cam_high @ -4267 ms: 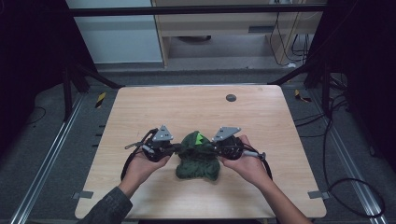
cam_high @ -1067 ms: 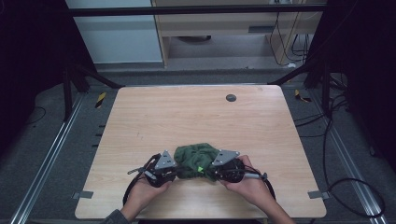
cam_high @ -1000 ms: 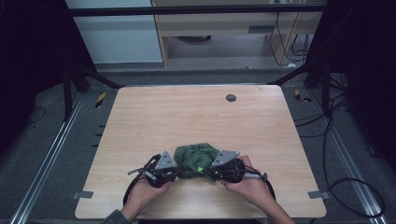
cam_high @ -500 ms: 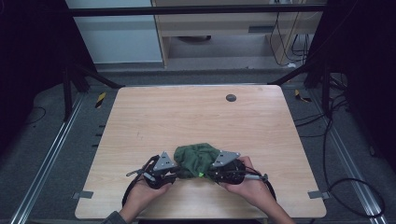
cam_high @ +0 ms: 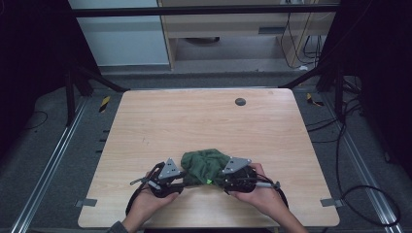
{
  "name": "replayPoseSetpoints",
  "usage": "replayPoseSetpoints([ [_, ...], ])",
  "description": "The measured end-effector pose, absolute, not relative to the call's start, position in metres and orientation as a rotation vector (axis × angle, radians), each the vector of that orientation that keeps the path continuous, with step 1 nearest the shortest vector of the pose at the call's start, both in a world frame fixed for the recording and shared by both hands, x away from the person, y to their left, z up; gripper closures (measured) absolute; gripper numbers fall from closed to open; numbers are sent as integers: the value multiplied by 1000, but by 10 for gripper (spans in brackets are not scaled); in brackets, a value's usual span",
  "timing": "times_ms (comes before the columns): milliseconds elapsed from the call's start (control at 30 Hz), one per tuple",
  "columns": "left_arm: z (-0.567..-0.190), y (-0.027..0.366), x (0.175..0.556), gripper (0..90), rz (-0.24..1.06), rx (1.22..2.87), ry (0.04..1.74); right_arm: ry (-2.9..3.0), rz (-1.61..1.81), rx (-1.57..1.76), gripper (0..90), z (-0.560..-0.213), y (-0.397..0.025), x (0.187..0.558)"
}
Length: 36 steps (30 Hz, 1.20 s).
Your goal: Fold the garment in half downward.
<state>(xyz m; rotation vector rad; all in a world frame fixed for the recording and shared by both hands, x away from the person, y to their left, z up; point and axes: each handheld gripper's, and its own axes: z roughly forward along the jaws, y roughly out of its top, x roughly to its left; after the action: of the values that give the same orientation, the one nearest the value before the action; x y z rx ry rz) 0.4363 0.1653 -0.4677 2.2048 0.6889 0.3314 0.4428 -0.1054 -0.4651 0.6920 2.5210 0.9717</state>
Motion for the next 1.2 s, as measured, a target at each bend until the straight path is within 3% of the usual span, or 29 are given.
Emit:
replayPoseSetpoints([
  [200,-467,166,436,567,331,2208,709,2528,966,695,325,-465,-107,443],
  [433,-465,168,439,319,324,2220,782,2545,953,745,153,-465,-111,445],
  [633,-464,173,443,161,301,2222,846,2541,941,778,94,-465,-117,446],
  [1200,-466,200,445,72,311,2239,904,2506,947,852,63,-467,-148,447],
])
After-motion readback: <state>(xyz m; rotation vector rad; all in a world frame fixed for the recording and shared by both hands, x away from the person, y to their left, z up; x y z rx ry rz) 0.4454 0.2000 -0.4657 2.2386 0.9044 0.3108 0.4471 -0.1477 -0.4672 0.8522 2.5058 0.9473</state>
